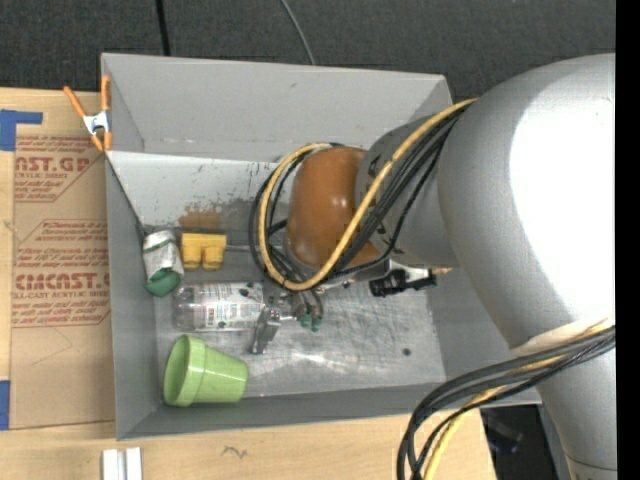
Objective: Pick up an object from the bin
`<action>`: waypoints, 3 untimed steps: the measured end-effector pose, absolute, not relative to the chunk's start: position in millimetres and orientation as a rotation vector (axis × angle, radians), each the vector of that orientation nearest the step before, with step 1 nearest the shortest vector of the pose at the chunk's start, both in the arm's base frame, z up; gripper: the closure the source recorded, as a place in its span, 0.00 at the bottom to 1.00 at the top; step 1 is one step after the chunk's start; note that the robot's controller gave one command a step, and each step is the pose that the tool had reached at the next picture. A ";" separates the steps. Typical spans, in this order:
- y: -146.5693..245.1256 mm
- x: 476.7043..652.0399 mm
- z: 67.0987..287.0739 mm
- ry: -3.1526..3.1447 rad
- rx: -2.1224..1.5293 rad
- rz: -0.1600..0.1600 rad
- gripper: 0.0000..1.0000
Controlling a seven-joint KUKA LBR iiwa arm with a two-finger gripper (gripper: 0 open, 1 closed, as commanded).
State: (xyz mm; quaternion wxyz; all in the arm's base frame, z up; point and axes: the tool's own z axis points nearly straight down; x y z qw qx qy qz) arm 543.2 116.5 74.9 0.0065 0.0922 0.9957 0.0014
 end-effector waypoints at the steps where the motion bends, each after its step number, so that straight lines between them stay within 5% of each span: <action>1: 116.5 543.2 74.9 3.115 0.288 0.005 1.00; 3: 116.5 543.2 74.9 3.115 0.288 0.005 1.00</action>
Offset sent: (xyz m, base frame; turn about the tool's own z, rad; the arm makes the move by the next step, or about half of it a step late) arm 0.0000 0.0000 0.0000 0.0000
